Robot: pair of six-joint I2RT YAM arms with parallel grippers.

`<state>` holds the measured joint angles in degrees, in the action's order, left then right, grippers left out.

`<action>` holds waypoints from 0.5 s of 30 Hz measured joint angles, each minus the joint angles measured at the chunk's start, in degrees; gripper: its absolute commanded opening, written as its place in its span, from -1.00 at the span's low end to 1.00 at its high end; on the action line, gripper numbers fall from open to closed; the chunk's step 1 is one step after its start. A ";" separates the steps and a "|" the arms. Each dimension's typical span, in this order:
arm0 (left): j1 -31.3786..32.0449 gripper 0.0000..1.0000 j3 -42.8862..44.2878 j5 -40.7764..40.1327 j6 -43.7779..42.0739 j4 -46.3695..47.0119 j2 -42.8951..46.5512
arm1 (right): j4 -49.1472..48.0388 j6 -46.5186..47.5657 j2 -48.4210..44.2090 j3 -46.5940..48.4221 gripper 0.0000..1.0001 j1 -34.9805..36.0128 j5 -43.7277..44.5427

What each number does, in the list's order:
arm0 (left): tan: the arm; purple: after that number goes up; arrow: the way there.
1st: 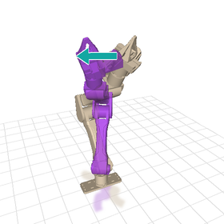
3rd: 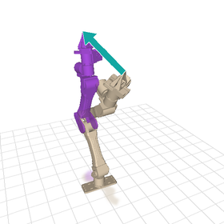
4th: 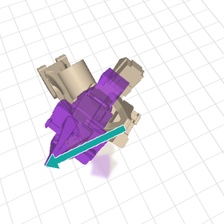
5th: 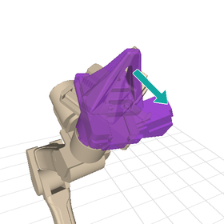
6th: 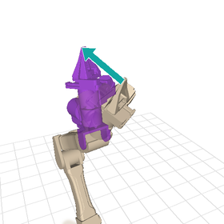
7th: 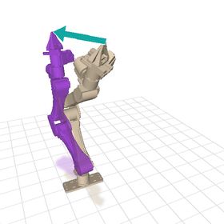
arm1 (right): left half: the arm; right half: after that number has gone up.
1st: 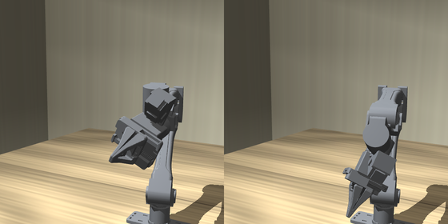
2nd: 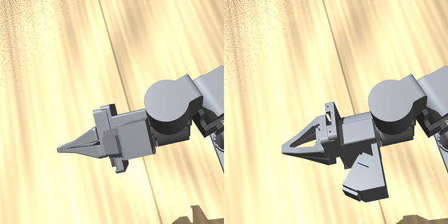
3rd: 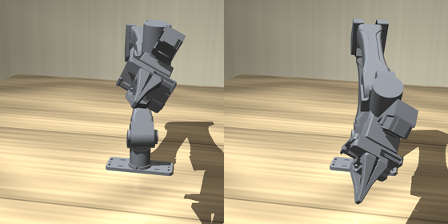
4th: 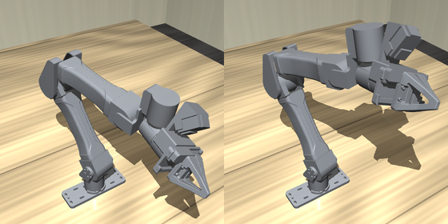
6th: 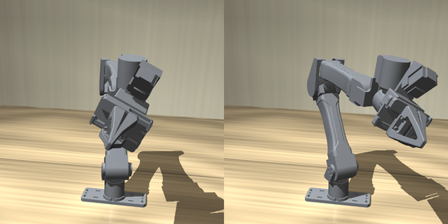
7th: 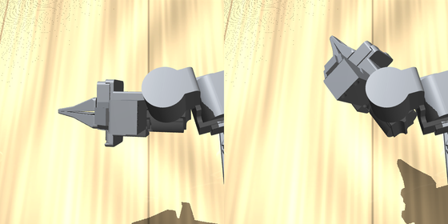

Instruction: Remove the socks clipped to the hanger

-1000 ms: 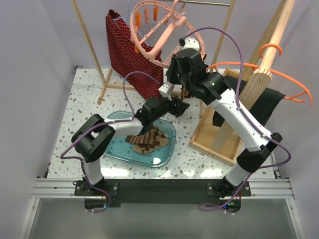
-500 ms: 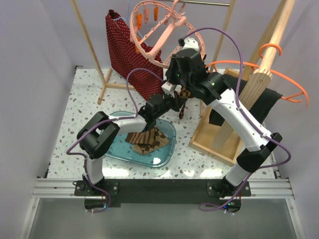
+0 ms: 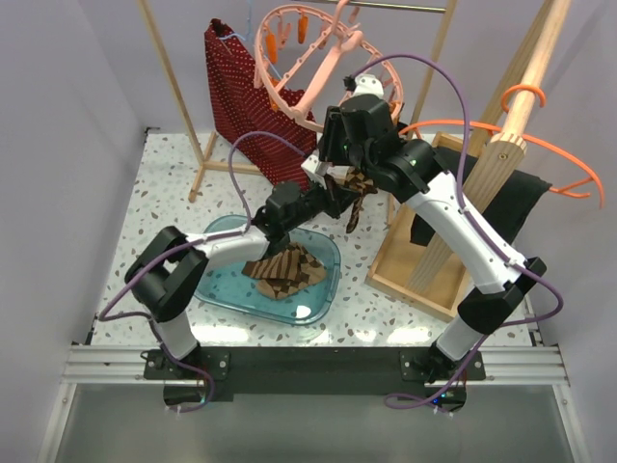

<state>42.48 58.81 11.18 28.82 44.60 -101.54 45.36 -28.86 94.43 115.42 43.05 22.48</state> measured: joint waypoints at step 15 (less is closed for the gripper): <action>0.02 -1.00 -6.71 9.27 8.11 0.09 8.15 | 5.31 0.87 -1.86 -0.94 0.19 0.07 -1.16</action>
<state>42.50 52.10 20.45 36.93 44.69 -93.38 50.68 -27.99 92.58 114.48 43.11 21.32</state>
